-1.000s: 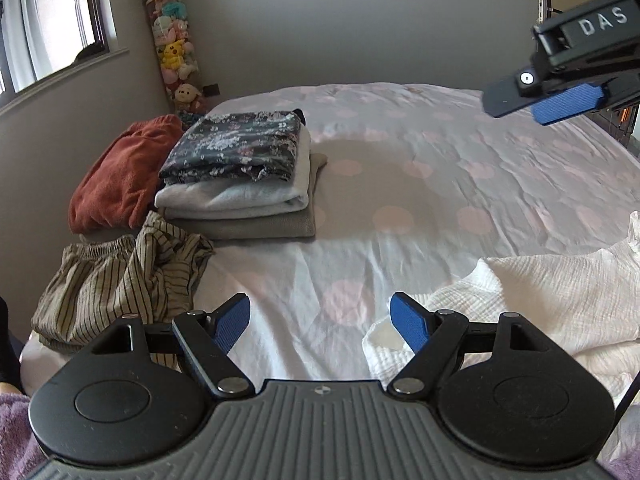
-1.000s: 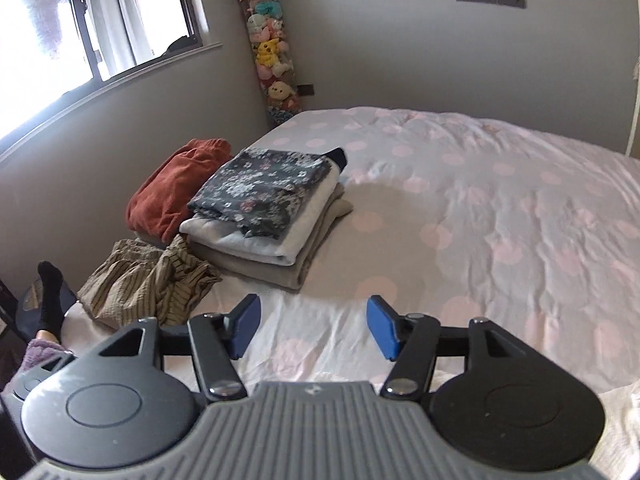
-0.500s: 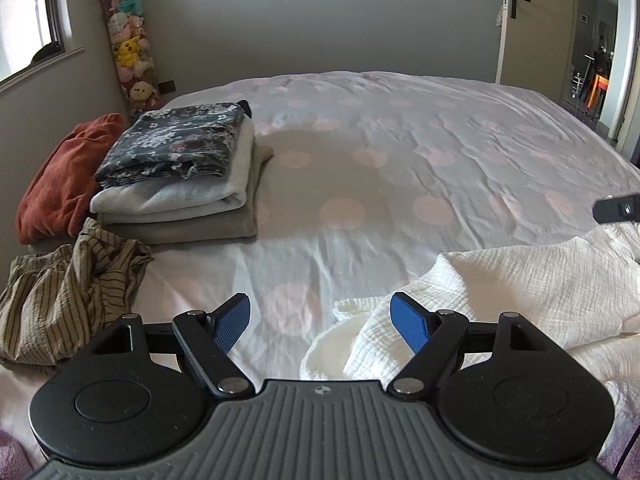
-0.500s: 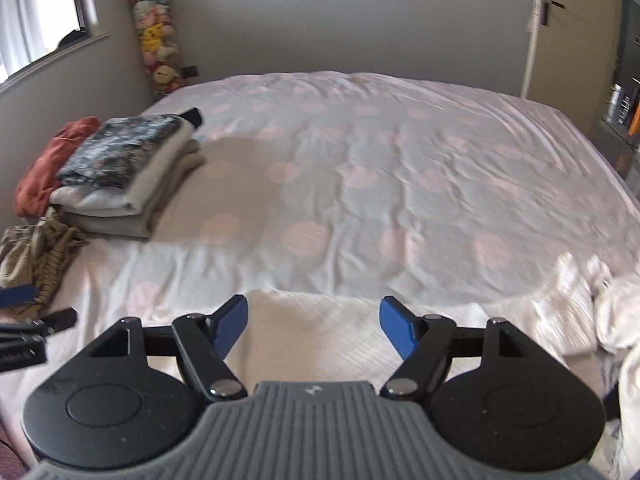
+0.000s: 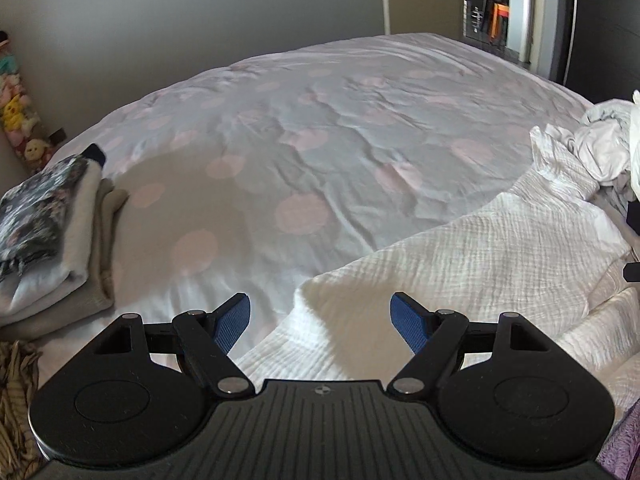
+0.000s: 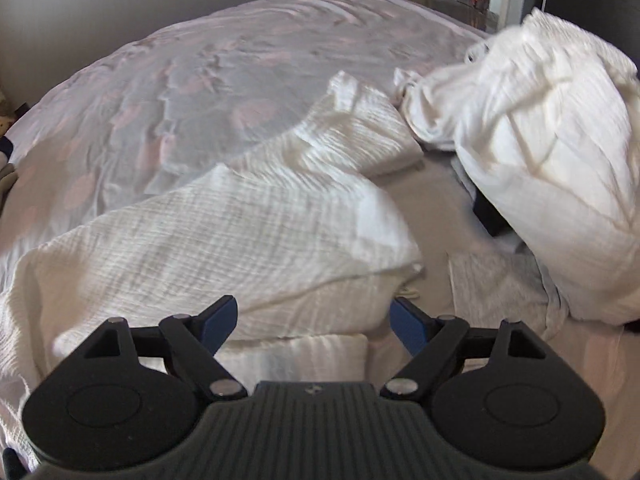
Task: Fold clothes
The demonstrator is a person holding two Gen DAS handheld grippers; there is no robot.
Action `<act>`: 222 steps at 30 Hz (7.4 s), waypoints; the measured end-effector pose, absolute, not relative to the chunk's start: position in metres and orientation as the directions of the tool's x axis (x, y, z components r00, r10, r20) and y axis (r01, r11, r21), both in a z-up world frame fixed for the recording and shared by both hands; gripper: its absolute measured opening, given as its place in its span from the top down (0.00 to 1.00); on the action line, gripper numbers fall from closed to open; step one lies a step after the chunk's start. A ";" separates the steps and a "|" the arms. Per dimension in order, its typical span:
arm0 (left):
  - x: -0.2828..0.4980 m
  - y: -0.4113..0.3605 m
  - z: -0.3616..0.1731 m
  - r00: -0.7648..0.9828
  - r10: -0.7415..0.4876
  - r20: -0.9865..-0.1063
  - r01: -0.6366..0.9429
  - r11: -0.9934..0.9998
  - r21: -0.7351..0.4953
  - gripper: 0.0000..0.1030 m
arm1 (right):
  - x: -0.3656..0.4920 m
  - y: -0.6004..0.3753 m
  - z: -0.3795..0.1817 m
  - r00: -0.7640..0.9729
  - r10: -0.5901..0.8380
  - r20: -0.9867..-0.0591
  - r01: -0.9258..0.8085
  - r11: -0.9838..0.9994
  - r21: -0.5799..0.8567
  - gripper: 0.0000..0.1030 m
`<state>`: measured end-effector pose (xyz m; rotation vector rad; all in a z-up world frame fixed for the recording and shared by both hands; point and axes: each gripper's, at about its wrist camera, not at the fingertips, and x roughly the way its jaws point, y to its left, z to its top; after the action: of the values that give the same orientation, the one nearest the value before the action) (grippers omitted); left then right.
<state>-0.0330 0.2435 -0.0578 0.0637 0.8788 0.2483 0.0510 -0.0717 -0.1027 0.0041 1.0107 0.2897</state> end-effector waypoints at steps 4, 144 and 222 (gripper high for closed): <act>0.006 0.228 -0.079 0.583 0.236 -0.777 -0.128 0.972 0.199 0.25 | 0.064 -0.092 -0.118 0.458 0.298 -0.838 -0.137 0.955 0.264 0.17; -0.145 0.329 -0.022 0.775 0.062 -0.629 -0.412 0.804 -0.428 0.85 | 0.051 0.006 0.009 0.734 0.370 -0.569 -0.488 0.871 -0.063 0.98; -0.015 0.298 -0.083 0.500 -0.153 -0.852 -0.189 0.941 -0.280 0.95 | 0.149 -0.005 -0.122 0.654 0.514 -0.556 -0.475 0.850 0.228 0.96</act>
<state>-0.0149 0.2980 -0.0828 -0.3600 1.0530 0.0221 0.1490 -0.0055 -0.1217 0.0643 0.6499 0.5612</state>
